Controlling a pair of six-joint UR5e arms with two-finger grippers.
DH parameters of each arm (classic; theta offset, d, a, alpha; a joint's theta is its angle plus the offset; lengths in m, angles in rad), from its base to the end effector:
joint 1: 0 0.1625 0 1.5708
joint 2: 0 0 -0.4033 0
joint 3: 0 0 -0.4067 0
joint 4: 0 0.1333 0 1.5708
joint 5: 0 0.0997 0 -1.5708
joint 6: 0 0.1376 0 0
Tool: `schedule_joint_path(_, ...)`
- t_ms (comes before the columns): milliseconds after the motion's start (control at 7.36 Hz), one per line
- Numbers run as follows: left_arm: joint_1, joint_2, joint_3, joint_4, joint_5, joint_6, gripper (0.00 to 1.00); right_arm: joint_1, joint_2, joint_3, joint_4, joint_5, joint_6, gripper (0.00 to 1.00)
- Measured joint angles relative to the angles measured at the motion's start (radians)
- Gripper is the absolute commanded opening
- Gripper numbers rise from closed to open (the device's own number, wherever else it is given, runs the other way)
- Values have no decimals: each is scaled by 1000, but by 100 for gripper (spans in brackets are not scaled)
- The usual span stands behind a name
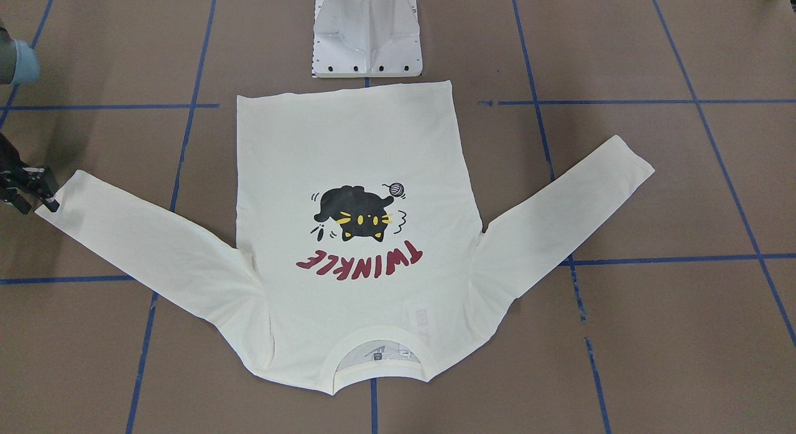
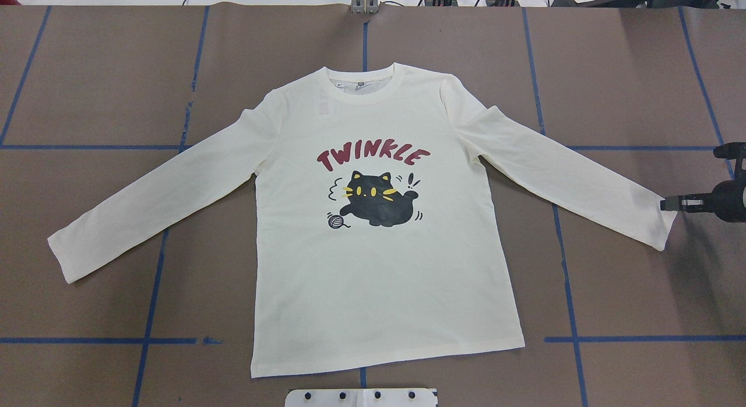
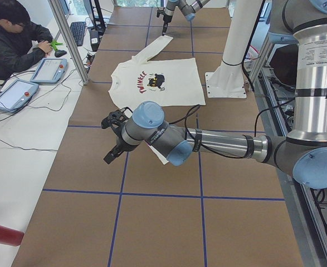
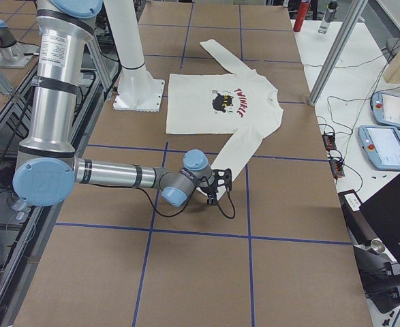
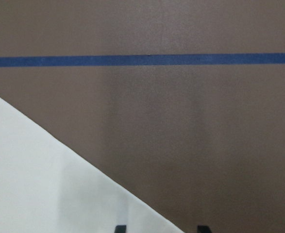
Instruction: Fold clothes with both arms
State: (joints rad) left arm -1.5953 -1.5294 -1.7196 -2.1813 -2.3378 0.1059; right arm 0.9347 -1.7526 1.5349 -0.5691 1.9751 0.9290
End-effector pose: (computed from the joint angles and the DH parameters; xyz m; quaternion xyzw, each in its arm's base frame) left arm -0.0507 -0.5268 0.5309 0.3479 0.3283 0.1667 0.8622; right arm -0.2239 -0.4365 0.6662 0.1346 -0.3955 0.0562 0.9068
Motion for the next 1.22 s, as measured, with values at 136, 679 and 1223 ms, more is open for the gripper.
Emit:
schedule_joint_path(136,0,0,0,0,0,0,100,0,2,-4,0,0,0,55)
schedule_joint_path(679,0,0,1,0,0,0,100,-1,7,-12,0,0,4,0)
schedule_joint_path(1223,0,0,1,0,-1,0,100,0,11,1,0,0,1,0)
